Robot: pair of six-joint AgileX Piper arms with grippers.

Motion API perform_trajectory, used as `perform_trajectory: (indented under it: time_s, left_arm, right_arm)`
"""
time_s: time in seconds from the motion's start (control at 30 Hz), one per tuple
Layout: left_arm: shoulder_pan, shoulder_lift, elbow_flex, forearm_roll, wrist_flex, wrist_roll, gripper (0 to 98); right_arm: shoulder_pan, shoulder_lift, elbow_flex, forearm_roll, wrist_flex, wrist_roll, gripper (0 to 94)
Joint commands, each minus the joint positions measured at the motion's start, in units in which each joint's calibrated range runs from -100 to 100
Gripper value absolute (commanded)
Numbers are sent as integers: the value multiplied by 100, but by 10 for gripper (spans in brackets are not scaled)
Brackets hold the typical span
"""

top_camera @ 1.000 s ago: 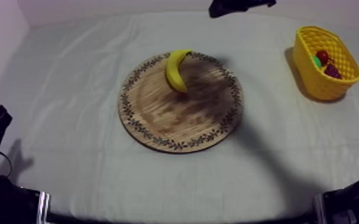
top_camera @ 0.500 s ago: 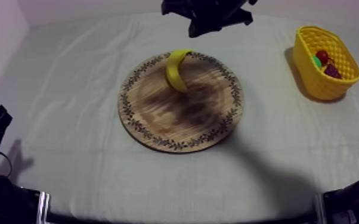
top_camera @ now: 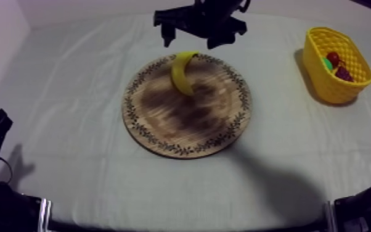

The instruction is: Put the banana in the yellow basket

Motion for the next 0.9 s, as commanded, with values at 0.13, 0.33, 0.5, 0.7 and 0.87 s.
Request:
perform_trajectory:
  time_s: [0.13, 0.33, 0.5, 0.7, 0.87]
  left_arm:
    - [-2, 4, 0, 3, 0, 0, 1]
    - [-2, 4, 0, 3, 0, 0, 1]
    - [-2, 4, 0, 3, 0, 0, 1]
    - [-2, 4, 0, 3, 0, 0, 1]
    - [-2, 4, 0, 3, 0, 0, 1]
  right_arm:
    - [73, 559, -436, -150, 12, 133, 851]
    - [167, 1314, -946, -254, 27, 245, 852]
    - [204, 1842, -1292, -287, 81, 262, 848]
    - [202, 2272, -1564, -306, 101, 275, 835]
    - [187, 2548, -1739, -270, 117, 237, 815]
